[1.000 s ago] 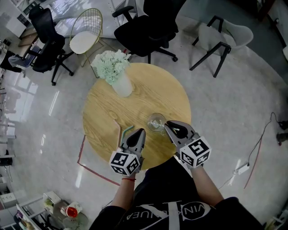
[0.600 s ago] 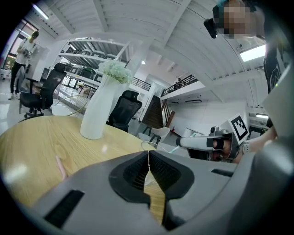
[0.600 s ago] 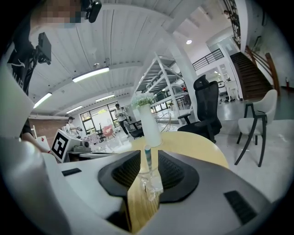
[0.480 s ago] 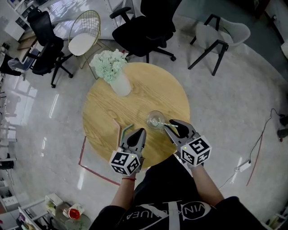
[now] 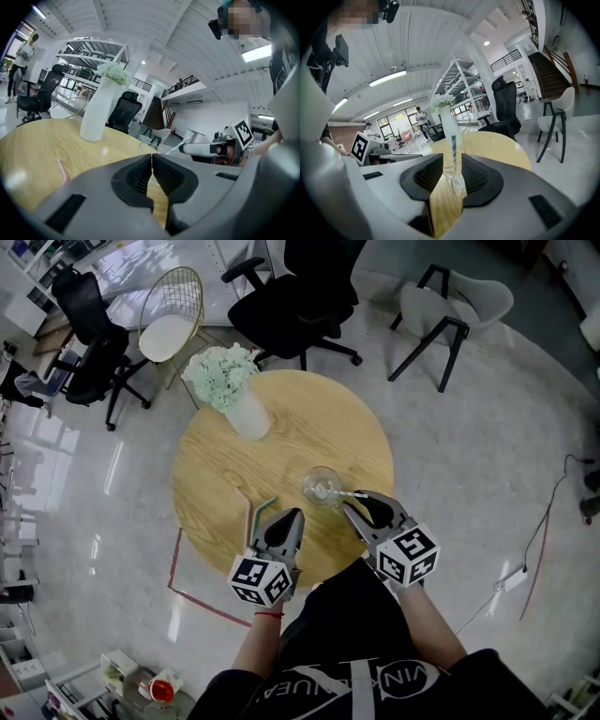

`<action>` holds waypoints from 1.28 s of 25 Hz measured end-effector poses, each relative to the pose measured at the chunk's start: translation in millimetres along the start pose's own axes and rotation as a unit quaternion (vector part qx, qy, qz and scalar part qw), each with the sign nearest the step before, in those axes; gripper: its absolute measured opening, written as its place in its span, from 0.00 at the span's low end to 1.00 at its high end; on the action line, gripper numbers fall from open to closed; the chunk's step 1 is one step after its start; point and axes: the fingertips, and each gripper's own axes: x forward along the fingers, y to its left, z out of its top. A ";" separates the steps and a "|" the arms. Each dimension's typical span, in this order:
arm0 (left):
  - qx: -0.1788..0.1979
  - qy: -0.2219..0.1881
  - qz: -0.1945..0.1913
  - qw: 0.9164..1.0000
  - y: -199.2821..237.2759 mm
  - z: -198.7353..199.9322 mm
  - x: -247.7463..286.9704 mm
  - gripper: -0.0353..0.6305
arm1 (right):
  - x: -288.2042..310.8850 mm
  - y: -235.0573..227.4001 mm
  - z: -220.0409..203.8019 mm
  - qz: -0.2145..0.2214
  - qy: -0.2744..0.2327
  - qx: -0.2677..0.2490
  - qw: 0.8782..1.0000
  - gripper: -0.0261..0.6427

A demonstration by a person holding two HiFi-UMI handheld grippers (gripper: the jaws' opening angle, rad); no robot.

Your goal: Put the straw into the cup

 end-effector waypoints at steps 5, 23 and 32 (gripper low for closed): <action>0.003 0.002 -0.007 1.000 -5.9 -1.2 -4.0 0.07 | -5.5 2.7 -4.9 -0.009 0.003 0.005 1.000 0.19; 0.018 -0.003 -0.028 0.999 -25.8 -5.2 -28.2 0.07 | -23.0 41.5 -12.6 0.005 -0.004 -0.019 1.000 0.06; 0.024 -0.010 -0.035 0.999 -38.6 -7.4 -47.4 0.07 | -29.0 77.3 -17.5 0.038 0.004 -0.047 0.998 0.04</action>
